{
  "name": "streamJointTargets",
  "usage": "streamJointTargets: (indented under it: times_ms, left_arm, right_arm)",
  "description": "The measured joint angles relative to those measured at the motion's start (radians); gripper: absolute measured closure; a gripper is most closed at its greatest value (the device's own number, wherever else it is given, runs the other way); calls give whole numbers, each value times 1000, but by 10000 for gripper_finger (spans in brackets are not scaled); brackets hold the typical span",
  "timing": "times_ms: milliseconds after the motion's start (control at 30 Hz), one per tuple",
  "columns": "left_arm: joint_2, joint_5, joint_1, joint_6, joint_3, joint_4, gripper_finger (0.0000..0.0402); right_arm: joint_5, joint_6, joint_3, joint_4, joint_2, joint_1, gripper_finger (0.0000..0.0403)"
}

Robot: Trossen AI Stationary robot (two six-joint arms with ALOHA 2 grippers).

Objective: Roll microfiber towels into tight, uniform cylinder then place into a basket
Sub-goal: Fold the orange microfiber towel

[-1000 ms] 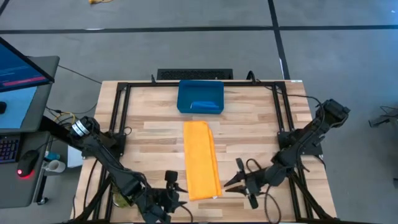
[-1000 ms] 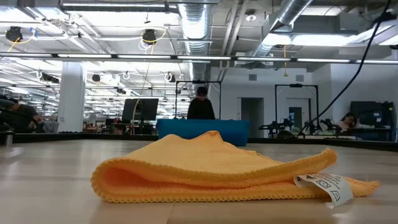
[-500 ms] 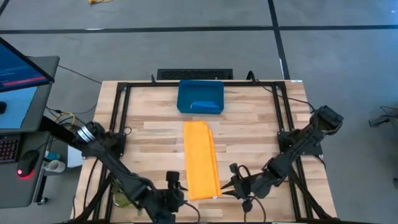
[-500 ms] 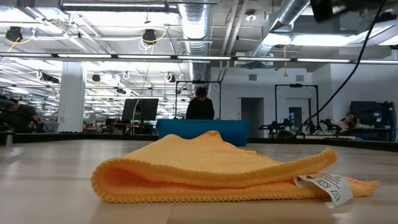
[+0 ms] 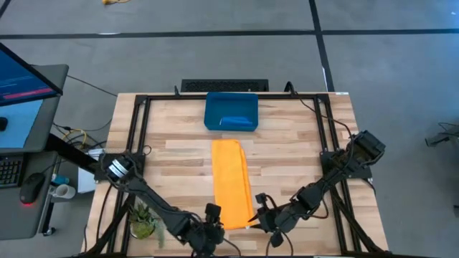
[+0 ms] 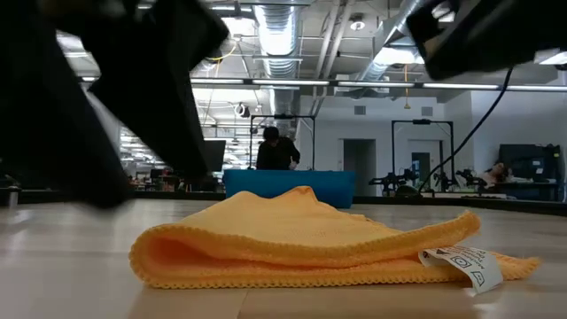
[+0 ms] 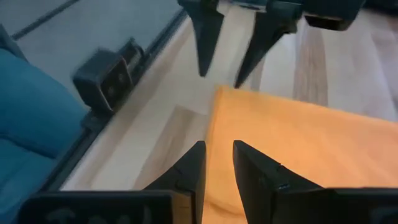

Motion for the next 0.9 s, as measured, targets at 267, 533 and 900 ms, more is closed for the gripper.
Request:
streamJointTargets:
  times_ms: [267,533,900]
  left_arm:
    - [32,64,45,12,0,-16,211]
    - [78,149,71,-20,5,-1,211]
    - [83,124,72,-55,4,-16,328]
  right_arm:
    - [-49,0,1,-1,0,-25,300]
    - [-113,0,0,-54,0,-26,300]
    - [-142,8,0,-74,0,-44,261]
